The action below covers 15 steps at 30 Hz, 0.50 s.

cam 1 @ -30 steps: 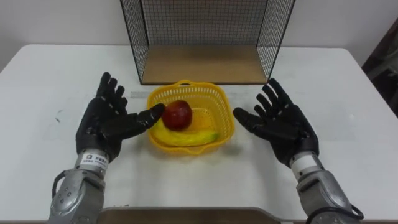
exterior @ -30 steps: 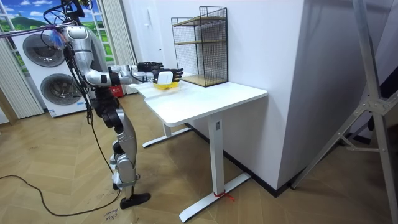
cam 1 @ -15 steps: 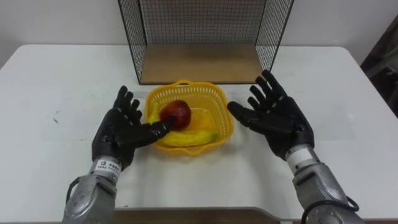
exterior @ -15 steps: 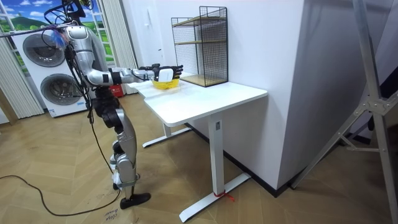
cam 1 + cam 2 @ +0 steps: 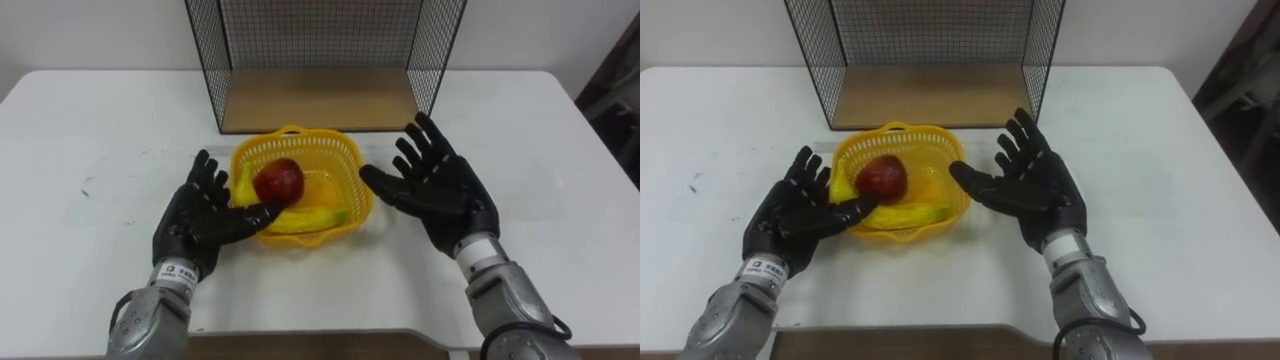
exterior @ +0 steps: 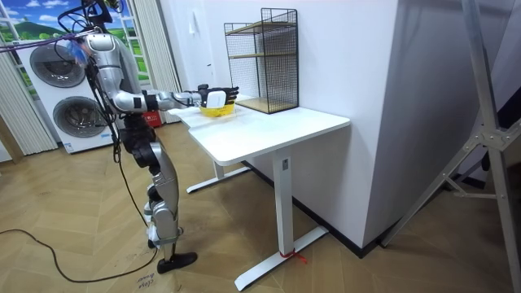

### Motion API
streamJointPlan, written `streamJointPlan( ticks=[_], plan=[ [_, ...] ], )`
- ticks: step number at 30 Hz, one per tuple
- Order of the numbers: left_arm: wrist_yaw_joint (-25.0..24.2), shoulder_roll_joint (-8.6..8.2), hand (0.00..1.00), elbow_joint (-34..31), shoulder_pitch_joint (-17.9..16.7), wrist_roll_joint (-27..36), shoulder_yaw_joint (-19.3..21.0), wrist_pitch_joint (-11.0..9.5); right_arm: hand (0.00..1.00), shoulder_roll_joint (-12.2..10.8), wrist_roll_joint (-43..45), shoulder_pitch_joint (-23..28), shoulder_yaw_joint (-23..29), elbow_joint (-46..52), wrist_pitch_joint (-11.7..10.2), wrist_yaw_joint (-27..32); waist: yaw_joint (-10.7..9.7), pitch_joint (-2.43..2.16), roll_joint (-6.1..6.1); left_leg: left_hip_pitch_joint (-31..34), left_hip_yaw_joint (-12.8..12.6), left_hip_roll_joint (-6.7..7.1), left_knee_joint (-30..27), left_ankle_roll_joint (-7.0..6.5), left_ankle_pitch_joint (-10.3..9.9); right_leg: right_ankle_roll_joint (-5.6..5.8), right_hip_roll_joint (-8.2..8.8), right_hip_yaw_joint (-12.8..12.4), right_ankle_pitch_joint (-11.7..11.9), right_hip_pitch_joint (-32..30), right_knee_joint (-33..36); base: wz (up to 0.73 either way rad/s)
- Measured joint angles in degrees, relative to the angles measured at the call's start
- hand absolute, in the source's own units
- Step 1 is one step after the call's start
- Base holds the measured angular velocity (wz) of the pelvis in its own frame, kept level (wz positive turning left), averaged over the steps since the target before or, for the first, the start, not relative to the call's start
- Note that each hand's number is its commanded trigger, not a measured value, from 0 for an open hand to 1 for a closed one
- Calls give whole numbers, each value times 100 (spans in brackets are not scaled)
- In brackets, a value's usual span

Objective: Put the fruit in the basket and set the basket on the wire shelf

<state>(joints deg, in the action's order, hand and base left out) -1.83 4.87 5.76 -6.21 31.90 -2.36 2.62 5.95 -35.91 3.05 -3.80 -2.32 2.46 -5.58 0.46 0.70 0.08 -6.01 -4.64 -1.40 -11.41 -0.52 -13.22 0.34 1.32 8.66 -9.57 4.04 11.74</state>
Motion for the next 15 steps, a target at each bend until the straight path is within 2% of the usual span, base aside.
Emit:
streamJointPlan(
  ticks=[15],
  plan=[
    [-3, 13, 0, 44, -1, -28, -92, 5, 0, -17, 40, 1, -201, -117, 5, -224, 18, 0, 9, 36, 4, -2, -21, 0, 0, -7, 1, 6, 6, -15, -2, 0]
  ],
)
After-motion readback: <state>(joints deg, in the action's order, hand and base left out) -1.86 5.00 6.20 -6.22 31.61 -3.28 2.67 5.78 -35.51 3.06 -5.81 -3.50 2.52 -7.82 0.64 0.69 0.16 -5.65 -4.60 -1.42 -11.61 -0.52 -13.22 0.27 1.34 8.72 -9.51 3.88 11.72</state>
